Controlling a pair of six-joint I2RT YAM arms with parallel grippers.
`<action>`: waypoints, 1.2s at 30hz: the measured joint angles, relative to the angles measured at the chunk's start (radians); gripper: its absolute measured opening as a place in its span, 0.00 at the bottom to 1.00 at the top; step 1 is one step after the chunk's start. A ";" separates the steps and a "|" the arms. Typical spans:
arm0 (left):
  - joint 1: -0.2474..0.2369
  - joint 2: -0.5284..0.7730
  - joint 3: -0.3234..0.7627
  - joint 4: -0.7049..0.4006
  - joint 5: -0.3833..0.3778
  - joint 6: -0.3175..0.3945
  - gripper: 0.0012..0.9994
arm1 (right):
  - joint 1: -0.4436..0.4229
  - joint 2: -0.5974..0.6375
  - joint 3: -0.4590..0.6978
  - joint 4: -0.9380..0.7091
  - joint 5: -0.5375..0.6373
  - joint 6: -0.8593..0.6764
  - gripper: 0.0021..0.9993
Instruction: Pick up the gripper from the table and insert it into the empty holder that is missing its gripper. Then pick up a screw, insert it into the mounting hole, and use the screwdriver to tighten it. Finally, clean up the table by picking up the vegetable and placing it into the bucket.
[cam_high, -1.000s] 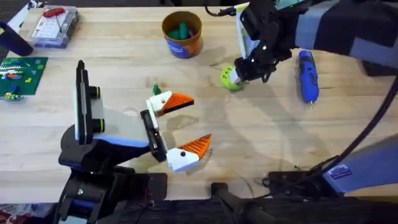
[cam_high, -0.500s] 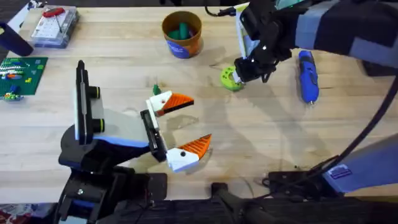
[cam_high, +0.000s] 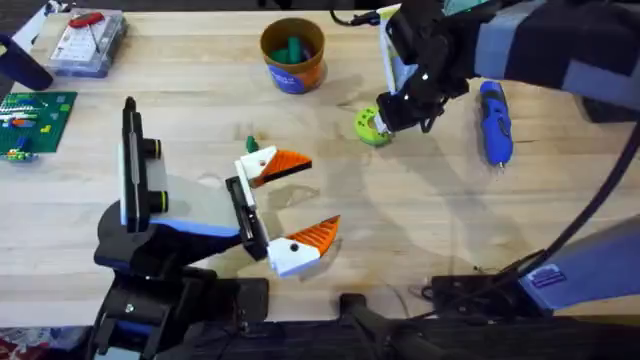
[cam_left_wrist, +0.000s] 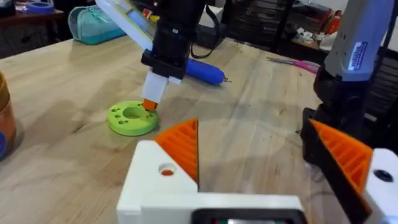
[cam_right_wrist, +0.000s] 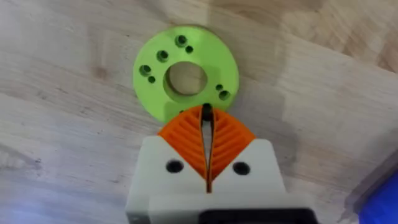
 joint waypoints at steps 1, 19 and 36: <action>0.000 0.000 0.000 0.000 0.000 0.000 0.99 | 0.000 0.000 0.000 0.001 0.000 0.000 0.01; 0.000 0.000 0.000 0.000 0.000 0.000 0.99 | 0.000 -0.077 0.102 -0.185 0.000 0.000 0.01; 0.000 0.000 0.000 0.000 0.000 0.000 0.99 | 0.084 -0.324 0.346 -0.494 0.004 -0.024 0.01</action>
